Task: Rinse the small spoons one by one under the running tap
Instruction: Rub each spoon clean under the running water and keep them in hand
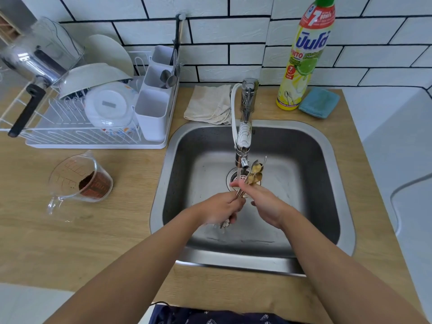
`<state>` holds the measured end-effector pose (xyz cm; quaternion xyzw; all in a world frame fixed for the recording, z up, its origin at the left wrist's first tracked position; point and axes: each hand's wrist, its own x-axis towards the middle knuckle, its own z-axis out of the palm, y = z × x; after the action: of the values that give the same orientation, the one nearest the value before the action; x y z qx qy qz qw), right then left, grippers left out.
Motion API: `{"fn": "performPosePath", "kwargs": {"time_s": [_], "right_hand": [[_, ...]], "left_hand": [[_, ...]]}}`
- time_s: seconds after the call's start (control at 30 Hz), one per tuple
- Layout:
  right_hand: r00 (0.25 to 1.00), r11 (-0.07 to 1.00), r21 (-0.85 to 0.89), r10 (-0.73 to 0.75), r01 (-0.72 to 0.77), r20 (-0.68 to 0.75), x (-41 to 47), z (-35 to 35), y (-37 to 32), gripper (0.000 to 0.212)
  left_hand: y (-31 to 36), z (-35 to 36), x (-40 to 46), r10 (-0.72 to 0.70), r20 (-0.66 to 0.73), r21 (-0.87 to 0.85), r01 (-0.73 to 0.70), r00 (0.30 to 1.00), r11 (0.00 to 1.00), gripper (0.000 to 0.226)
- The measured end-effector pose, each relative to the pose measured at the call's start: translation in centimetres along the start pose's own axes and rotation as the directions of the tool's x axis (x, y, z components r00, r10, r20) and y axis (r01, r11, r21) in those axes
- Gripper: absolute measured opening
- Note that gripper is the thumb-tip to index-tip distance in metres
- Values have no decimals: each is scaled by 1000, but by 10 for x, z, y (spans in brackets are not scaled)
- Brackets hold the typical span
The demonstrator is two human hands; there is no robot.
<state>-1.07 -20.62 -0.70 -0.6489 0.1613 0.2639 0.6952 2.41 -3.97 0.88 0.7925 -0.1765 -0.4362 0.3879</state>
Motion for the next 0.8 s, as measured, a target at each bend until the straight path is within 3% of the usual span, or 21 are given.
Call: {"fn": "performPosePath", "kwargs": {"time_s": [0.1, 0.23, 0.4, 0.5, 0.6, 0.8], "right_hand": [[996, 996, 70, -43, 49, -84, 2, -8, -7, 48], [959, 964, 179, -149, 196, -243, 10, -14, -13, 29], [943, 975, 3, -212, 220, -256, 19, -5, -14, 15], [927, 974, 20, -210, 227, -310, 22, 0, -11, 0], [921, 970, 25, -222, 243, -321, 24, 1, -9, 10], [953, 964, 108, -217, 243, -213, 21, -4, -9, 12]], "left_hand": [[-3, -5, -10, -18, 6, -118, 19, 1000, 993, 28], [-17, -7, -23, -47, 58, -314, 63, 997, 947, 21], [-29, -7, -30, -14, 62, -383, 37, 998, 923, 17], [-28, -7, -30, -19, 27, -419, 29, 999, 907, 20], [-28, -6, -30, -32, -8, -445, 25, 999, 895, 25], [-26, -7, -31, -72, -28, -578, 43, 997, 815, 28]]}}
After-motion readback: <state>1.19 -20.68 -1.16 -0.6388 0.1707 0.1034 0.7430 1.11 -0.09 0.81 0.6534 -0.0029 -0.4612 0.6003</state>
